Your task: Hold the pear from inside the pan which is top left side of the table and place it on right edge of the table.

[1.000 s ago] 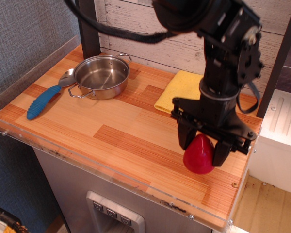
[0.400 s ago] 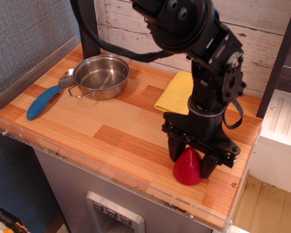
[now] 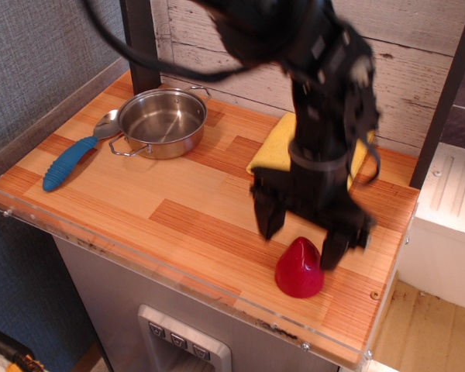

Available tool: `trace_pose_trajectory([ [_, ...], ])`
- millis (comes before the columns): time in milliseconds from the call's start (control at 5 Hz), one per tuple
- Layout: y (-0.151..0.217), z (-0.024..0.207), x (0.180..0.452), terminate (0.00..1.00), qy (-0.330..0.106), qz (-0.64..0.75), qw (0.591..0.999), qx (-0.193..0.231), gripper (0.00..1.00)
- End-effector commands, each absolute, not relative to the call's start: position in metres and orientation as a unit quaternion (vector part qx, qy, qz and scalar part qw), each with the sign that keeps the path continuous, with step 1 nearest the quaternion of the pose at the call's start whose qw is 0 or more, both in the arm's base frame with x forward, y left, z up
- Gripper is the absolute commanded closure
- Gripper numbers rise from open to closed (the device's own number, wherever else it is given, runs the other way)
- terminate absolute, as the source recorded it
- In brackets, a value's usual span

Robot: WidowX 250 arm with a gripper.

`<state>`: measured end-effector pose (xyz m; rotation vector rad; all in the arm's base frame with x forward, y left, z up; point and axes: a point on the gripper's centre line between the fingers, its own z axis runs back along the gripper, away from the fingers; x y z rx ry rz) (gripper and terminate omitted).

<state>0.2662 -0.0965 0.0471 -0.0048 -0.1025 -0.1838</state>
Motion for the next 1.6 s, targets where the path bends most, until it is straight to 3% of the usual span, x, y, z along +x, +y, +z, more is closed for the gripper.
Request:
trace_pose_trajectory([
  [0, -0.040, 0.128, 0.270, 0.00, -0.147, -0.011, 0.989, -0.033, 0.00],
  [200, -0.004, 0.118, 0.270, 0.00, -0.113, 0.032, 0.993, 0.000, 0.00],
  [600, 0.014, 0.095, 0.274, 0.00, -0.033, -0.011, 0.999, 0.016, 0.00],
  [1400, 0.014, 0.095, 0.274, 0.00, -0.033, -0.011, 0.999, 0.016, 0.00],
])
